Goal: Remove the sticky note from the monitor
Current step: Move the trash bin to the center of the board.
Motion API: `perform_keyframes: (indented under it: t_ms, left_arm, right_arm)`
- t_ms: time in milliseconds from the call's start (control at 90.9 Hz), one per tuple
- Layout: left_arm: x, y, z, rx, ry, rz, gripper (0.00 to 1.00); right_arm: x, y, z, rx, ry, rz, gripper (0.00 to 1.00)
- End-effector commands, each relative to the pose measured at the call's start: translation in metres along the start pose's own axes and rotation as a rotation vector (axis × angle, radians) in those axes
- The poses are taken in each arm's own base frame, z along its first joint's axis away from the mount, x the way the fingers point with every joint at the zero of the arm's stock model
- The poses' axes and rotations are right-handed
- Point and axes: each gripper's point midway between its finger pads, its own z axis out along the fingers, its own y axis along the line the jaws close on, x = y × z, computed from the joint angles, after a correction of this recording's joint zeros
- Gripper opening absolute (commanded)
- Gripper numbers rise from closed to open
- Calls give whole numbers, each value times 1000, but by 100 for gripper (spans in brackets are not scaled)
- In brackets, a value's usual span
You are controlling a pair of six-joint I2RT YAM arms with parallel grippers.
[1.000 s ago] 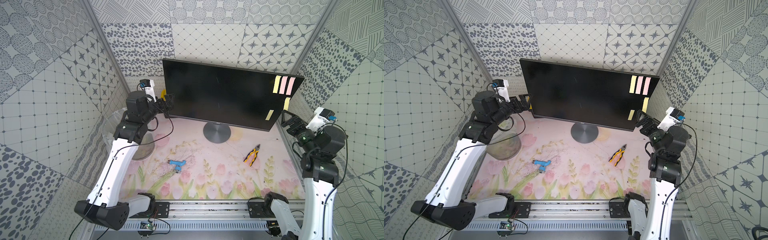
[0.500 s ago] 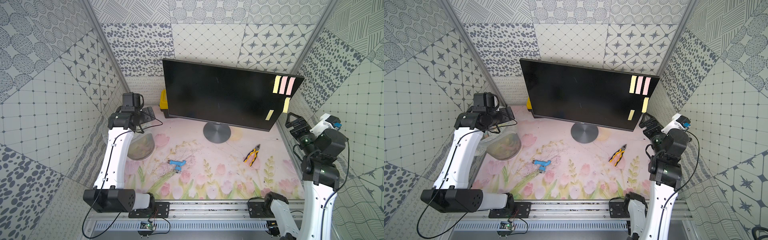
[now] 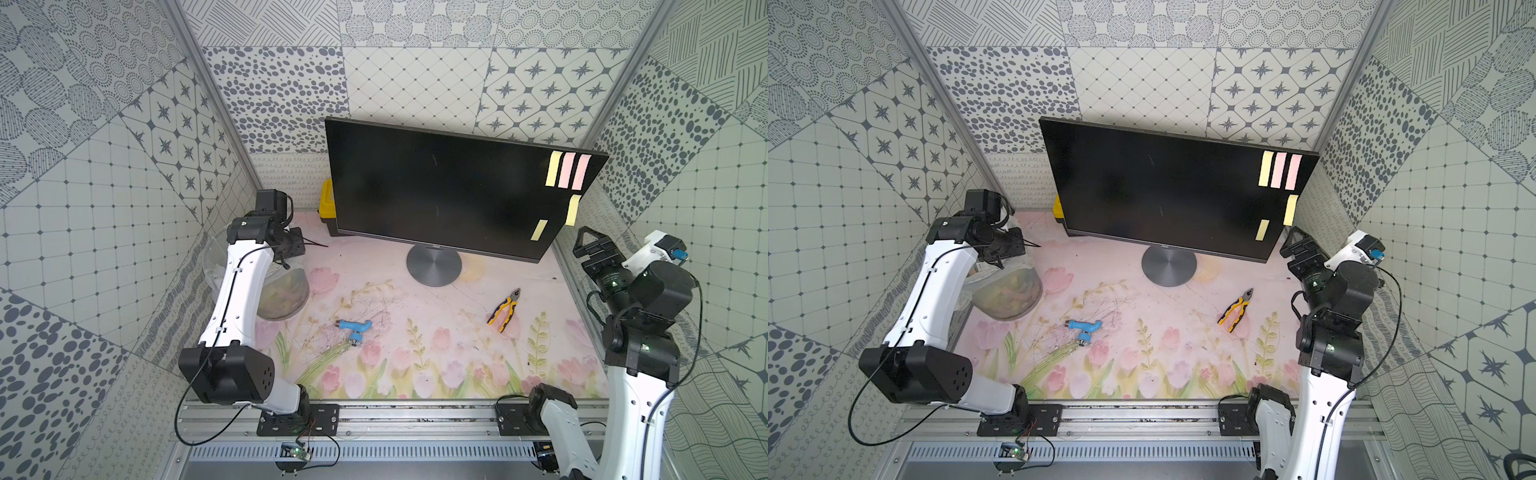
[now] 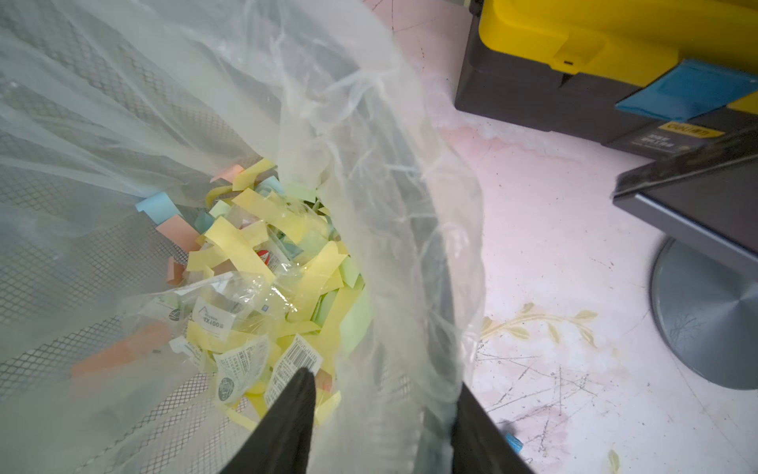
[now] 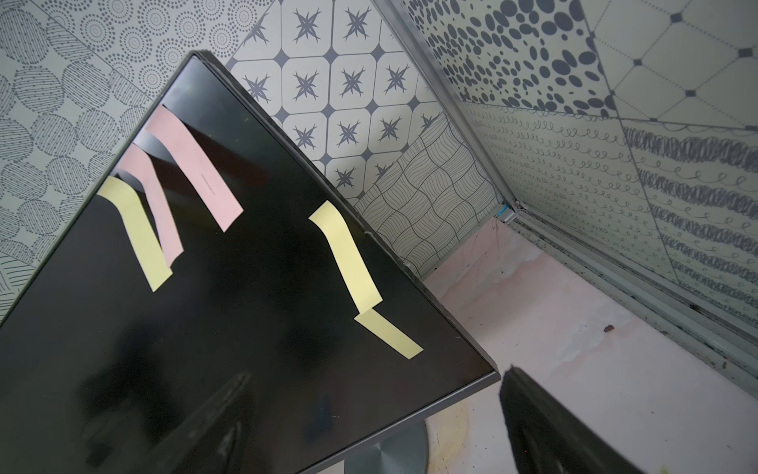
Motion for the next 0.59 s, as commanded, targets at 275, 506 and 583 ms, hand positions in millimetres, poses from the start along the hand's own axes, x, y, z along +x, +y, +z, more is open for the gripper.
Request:
perform_keyframes:
  t_ms: [275, 506, 583]
  left_arm:
    - [26, -25, -2, 29, 100, 166, 18]
    - [45, -48, -26, 113, 118, 178, 9]
    - [51, -57, -37, 173, 117, 154, 7]
  right_arm:
    - [-1, -1, 1, -7, -17, 9, 97]
    - [0, 1, 6, -21, -2, 18, 97]
    - [2, 1, 8, -25, 5, 30, 97]
